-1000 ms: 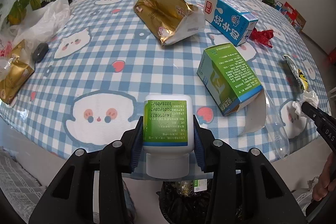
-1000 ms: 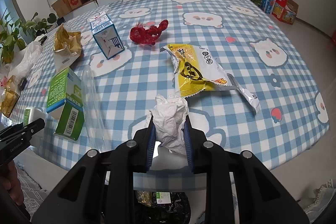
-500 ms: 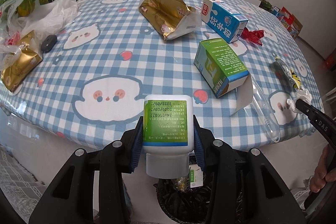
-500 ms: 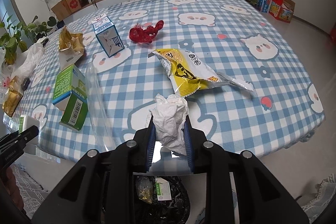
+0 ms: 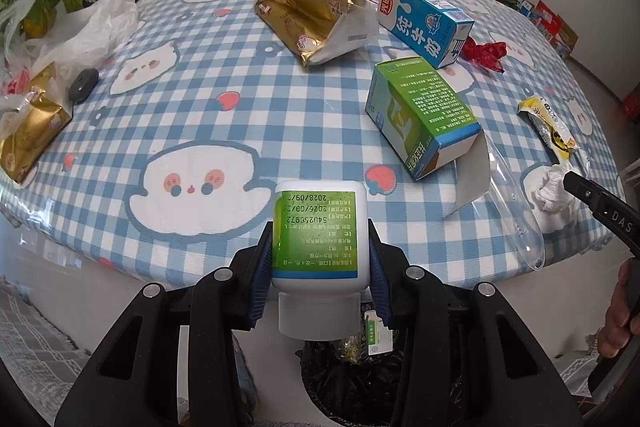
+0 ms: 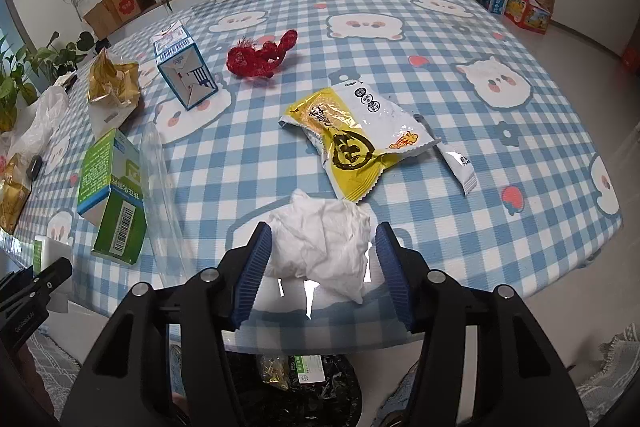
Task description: Collect trash
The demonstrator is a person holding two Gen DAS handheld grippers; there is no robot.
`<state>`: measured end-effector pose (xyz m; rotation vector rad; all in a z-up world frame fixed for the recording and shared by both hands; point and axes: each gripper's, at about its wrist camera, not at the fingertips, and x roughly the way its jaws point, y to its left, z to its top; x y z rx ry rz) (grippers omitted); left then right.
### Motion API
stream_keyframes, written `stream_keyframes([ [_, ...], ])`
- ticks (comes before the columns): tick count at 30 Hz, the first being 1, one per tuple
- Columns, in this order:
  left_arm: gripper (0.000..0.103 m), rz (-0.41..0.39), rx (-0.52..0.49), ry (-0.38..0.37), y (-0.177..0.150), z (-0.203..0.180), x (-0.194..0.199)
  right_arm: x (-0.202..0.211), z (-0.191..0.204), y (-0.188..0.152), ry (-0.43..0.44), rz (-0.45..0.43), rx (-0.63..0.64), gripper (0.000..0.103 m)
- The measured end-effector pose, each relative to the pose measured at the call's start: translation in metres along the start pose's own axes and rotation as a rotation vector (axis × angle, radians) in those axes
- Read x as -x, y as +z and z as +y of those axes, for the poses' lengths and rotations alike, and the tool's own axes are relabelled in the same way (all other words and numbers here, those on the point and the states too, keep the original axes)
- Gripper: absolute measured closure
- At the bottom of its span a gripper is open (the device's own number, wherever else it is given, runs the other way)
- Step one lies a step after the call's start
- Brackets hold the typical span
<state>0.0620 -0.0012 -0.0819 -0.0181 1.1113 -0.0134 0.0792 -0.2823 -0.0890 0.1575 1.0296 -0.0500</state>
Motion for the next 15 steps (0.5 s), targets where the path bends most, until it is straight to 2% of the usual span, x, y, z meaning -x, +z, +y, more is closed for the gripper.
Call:
stream_keyframes([
  [11, 0.062, 0.002, -0.003, 0.001, 0.0, 0.0, 0.0, -0.005, 0.007, -0.002, -0.008, 0.043, -0.004, 0.046],
  [15, 0.062, 0.005, -0.003, 0.001, 0.0, 0.0, -0.001, -0.01, 0.004, -0.002, -0.014, 0.056, -0.018, 0.055],
])
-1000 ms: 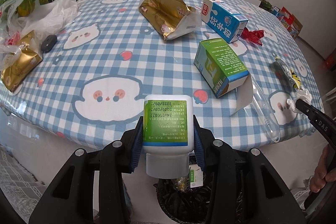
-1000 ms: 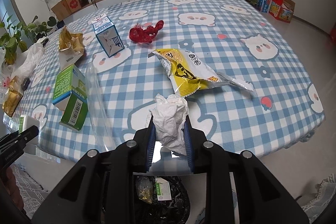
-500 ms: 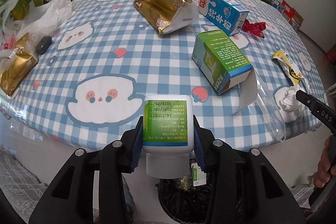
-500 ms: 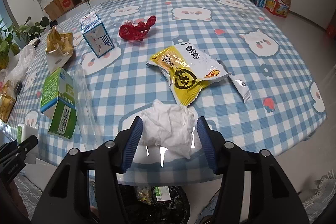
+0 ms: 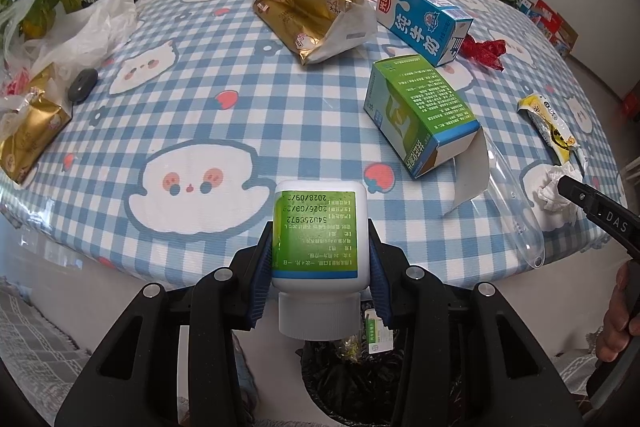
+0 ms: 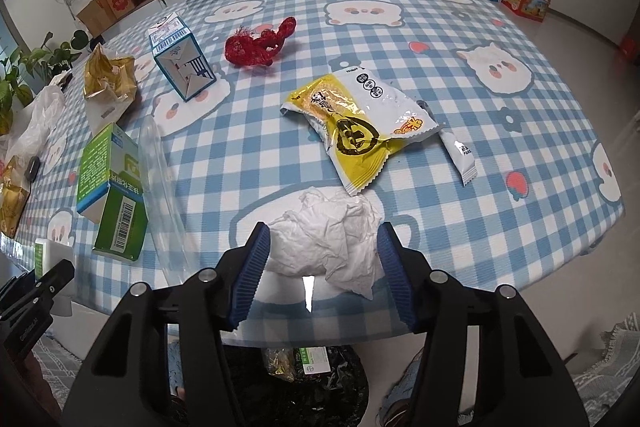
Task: Collect trash
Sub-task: 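Carry the tissue with right tool while left tool carries the pill bottle to the bin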
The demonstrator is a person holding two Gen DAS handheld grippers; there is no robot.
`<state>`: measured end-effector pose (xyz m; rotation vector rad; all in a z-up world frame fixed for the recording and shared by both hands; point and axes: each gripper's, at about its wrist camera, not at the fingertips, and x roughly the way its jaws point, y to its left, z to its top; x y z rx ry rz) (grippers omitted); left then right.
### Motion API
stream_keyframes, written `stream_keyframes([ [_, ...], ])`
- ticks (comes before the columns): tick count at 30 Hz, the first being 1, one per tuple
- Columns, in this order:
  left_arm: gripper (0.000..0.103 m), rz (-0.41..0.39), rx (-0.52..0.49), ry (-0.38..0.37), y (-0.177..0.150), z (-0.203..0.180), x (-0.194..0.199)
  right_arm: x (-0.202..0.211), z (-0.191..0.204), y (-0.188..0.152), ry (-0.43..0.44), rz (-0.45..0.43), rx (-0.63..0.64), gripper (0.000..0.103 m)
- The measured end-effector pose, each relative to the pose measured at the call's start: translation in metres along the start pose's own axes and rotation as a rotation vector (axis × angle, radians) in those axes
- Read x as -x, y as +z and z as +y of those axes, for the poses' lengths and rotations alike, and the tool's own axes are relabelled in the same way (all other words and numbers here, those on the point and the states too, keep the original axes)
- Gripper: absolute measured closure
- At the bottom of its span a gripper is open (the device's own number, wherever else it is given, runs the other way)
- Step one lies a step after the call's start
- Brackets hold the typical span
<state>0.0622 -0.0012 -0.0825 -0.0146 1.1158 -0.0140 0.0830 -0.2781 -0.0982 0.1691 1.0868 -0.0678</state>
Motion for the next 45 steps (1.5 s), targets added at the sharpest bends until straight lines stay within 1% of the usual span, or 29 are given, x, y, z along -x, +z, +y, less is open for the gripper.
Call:
stream_keyframes([
  [8, 0.062, -0.005, -0.001, -0.001, -0.001, 0.0, 0.002, -0.002, -0.005, 0.001, 0.014, 0.007, -0.017, 0.084],
  [10, 0.062, -0.007, 0.001, 0.0, -0.002, 0.0, 0.005, 0.002, -0.005, -0.001, 0.017, 0.0, -0.012, 0.087],
  [20, 0.062, -0.034, 0.011, -0.013, -0.017, 0.004, 0.028, 0.044, 0.001, -0.019, 0.043, -0.057, 0.018, 0.087],
  [25, 0.062, -0.046, 0.015, -0.006, -0.031, 0.008, 0.041, 0.066, 0.01, -0.033, 0.055, -0.086, 0.052, 0.087],
  [29, 0.062, -0.054, 0.026, -0.011, -0.046, 0.014, 0.048, 0.076, 0.017, -0.049, 0.074, -0.088, 0.072, 0.087],
  [31, 0.062, -0.066, 0.028, -0.021, -0.055, 0.017, 0.05, 0.077, 0.022, -0.059, 0.078, -0.085, 0.086, 0.087],
  [34, 0.062, -0.065, 0.021, -0.013, -0.071, 0.019, 0.05, 0.078, 0.032, -0.075, 0.08, -0.079, 0.119, 0.087],
  [40, 0.062, -0.033, 0.026, -0.015, -0.106, 0.028, 0.043, 0.07, 0.049, -0.11, 0.092, -0.04, 0.153, 0.087],
  [45, 0.062, -0.009, 0.043, -0.015, -0.129, 0.034, 0.037, 0.06, 0.061, -0.137, 0.093, -0.012, 0.167, 0.088],
])
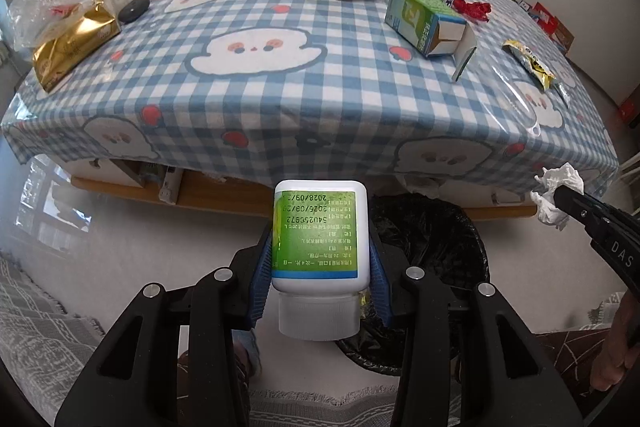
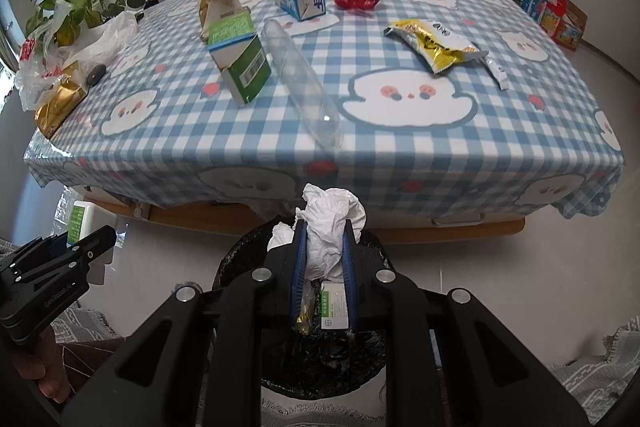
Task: Collect trash
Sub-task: 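Carry the tissue with right tool while left tool carries the pill bottle to the bin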
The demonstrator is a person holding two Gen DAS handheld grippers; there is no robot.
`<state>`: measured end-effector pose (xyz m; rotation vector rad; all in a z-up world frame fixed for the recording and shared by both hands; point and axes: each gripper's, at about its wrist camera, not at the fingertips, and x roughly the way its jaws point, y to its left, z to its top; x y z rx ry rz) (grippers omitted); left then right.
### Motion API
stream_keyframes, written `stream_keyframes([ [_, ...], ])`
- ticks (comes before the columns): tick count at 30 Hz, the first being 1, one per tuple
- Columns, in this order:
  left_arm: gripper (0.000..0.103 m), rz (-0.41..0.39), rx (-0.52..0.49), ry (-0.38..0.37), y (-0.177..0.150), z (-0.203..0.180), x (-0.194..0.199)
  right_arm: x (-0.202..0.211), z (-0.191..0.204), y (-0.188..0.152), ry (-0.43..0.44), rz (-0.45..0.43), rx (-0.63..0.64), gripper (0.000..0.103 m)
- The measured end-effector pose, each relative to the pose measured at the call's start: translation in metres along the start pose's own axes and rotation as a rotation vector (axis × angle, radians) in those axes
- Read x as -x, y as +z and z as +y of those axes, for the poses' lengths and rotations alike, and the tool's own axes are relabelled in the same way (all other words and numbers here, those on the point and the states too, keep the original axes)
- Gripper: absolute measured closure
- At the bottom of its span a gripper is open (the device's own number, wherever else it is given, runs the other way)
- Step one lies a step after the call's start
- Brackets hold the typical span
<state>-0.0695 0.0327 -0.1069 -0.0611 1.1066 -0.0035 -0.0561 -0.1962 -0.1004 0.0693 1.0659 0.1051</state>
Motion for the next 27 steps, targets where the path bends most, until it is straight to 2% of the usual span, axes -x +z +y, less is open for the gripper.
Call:
stream_keyframes([
  [10, 0.062, 0.043, 0.049, -0.021, -0.032, 0.009, -0.018, -0.036, 0.016, -0.032, -0.015, 0.043, 0.015, 0.088],
  [13, 0.062, 0.03, 0.023, 0.008, -0.037, 0.005, -0.023, -0.051, 0.017, -0.039, -0.016, 0.066, 0.021, 0.088],
  [16, 0.062, 0.038, 0.026, -0.006, -0.041, 0.003, -0.029, -0.064, 0.021, -0.047, -0.034, 0.08, 0.034, 0.088],
  [19, 0.062, 0.034, 0.009, 0.02, -0.046, -0.001, -0.036, -0.08, 0.021, -0.054, -0.027, 0.11, 0.03, 0.087],
  [27, 0.062, 0.067, 0.02, 0.019, -0.056, -0.005, -0.056, -0.118, 0.031, -0.075, -0.031, 0.185, 0.046, 0.087],
])
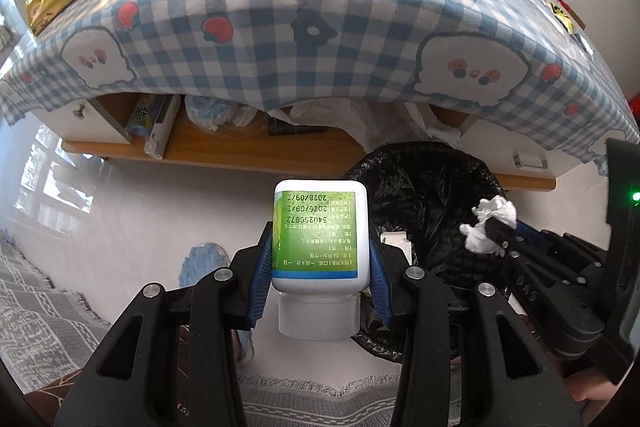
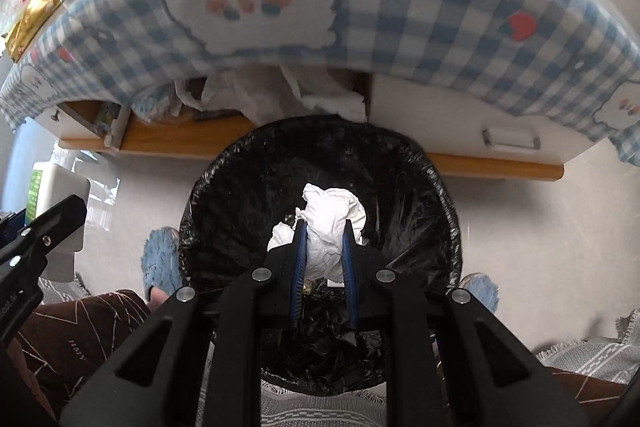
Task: Collect trash
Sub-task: 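Carry the tissue with right tool while left tool carries the pill bottle to the bin, then open right tool to drop the tissue while left tool lowers the pill bottle over the bin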
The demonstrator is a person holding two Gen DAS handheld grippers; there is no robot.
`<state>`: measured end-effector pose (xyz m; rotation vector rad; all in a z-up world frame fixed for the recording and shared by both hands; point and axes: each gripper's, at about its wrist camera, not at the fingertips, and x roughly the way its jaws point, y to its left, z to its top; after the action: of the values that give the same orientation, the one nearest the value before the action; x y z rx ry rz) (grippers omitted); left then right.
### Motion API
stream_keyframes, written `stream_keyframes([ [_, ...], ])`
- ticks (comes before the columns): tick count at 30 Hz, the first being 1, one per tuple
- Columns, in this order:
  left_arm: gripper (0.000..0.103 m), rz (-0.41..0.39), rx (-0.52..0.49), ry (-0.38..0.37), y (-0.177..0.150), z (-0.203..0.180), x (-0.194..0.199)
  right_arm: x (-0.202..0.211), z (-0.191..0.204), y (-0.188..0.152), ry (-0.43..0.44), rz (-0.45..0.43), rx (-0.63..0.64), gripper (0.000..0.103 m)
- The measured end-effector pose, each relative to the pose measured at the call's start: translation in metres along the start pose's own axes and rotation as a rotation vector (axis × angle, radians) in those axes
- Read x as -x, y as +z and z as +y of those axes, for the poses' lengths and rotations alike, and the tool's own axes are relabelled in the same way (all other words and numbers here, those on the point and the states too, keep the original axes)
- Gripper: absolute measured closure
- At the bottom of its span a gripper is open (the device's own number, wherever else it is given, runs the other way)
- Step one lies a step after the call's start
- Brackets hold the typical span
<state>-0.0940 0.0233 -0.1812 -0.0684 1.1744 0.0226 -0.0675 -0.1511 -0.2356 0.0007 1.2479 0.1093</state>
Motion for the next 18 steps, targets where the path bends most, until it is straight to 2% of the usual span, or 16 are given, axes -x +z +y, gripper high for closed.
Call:
stream_keyframes([
  [7, 0.062, 0.018, 0.012, 0.016, -0.002, 0.004, -0.008, -0.025, 0.018, -0.01, -0.005, 0.041, 0.04, 0.087],
  [10, 0.062, 0.022, 0.017, 0.019, -0.002, 0.005, -0.01, -0.026, 0.019, -0.011, -0.003, 0.036, 0.039, 0.08],
  [18, 0.062, 0.031, 0.008, 0.029, -0.003, 0.005, -0.017, -0.019, 0.01, -0.01, -0.018, 0.005, 0.024, 0.042],
])
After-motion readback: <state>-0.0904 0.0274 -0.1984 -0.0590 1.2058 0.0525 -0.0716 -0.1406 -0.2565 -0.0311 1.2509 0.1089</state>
